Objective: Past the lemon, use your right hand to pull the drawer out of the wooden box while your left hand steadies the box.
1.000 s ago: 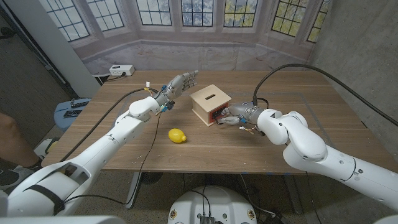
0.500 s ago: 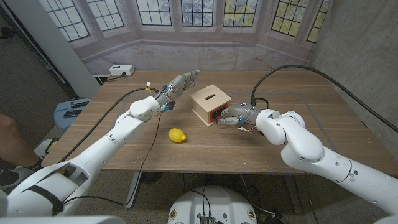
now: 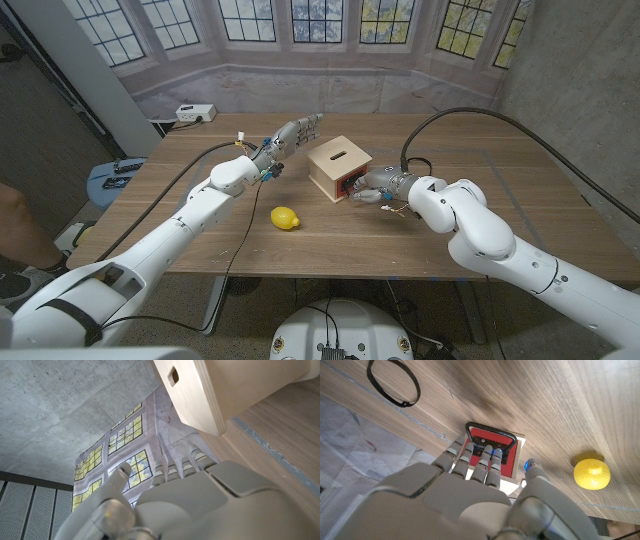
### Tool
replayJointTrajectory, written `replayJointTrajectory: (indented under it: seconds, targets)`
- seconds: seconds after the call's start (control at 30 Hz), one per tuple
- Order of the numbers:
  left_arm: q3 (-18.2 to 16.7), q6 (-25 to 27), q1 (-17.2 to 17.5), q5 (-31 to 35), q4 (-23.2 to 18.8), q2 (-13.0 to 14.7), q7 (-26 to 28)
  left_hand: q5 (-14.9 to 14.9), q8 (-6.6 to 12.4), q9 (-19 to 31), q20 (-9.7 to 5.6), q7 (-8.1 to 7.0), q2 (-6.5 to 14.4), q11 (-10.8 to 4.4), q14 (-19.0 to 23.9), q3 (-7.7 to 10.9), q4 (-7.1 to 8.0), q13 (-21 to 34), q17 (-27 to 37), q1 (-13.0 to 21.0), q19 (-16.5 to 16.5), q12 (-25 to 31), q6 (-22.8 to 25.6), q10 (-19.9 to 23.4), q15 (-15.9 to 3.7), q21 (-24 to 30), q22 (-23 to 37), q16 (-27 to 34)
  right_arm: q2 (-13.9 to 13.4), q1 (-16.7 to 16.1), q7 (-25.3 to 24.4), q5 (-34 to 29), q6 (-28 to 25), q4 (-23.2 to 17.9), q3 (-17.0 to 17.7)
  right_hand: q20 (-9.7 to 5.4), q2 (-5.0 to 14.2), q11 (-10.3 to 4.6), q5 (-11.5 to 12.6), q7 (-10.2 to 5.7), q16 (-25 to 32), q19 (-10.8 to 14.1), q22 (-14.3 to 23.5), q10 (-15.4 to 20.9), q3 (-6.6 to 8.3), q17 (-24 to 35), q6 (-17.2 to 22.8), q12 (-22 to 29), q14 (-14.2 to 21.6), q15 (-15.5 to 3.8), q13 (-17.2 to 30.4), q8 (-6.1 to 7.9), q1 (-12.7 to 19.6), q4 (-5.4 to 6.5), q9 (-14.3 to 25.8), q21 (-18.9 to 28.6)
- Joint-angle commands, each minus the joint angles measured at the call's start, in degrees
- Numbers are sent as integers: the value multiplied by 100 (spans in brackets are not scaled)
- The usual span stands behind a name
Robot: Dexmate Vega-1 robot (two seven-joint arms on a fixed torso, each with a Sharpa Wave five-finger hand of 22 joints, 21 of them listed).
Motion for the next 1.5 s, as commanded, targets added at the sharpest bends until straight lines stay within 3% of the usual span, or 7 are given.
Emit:
replayJointTrajectory:
  seconds: [0.03, 0.47, 1.0, 1.27, 1.5]
  targets:
    - [36, 39, -61, -4, 85, -21, -68, 13, -21, 18, -10, 8, 27, 54, 19, 24, -18, 15, 30, -32, 52, -13, 20, 15, 29, -26, 13, -5, 105, 8, 92, -30, 331, 182, 30, -79, -6, 43, 35, 1, 59, 45, 21, 58, 35, -9, 72, 52, 161, -615, 19, 37, -48, -19, 34, 21]
    - [58, 80, -96, 6, 103, -27, -91, 13, -18, 17, -6, 34, 34, 45, 22, 33, -18, 15, 29, -31, 63, -20, 32, 5, 18, -24, 13, -4, 105, 146, 112, 37, 609, 384, 49, -113, -39, 105, 40, -13, 126, 79, 17, 206, 75, -33, 174, 79, 581, -759, 23, 50, -57, -53, 35, 8]
    - [125, 113, -220, 157, 36, 77, -210, 12, -19, 17, -1, 43, 43, 49, 31, 45, -14, 14, 29, -32, 63, -18, 35, 19, 13, -26, 14, -1, 111, 337, 138, 207, 860, 613, 20, -168, -49, 144, 46, 15, 76, 85, 16, 194, 99, -42, 160, 52, 604, -733, 27, 29, -67, -66, 36, -1]
    - [293, 192, -347, 673, -217, 273, -141, 12, -13, 16, 2, 56, 68, 9, 62, 51, 19, 14, 40, -50, 73, 4, 54, 81, -2, -23, 14, 17, 152, 352, 118, 226, 812, 664, -8, -201, -50, 198, 50, 60, 31, 95, 16, 180, 113, -44, 134, 38, 564, -698, 28, 14, -71, -73, 36, -3]
    - [546, 134, -627, 1228, -337, 446, -410, 10, -25, 16, -10, 65, 88, -15, 60, 45, 75, 13, 55, -85, 81, 0, 27, 82, -25, -21, 15, 23, 106, 350, 77, 253, 829, 650, -4, -222, -50, 225, 54, 72, 2, 101, 15, 166, 125, -46, 139, 27, 542, -669, 29, 12, -71, -79, 36, -5]
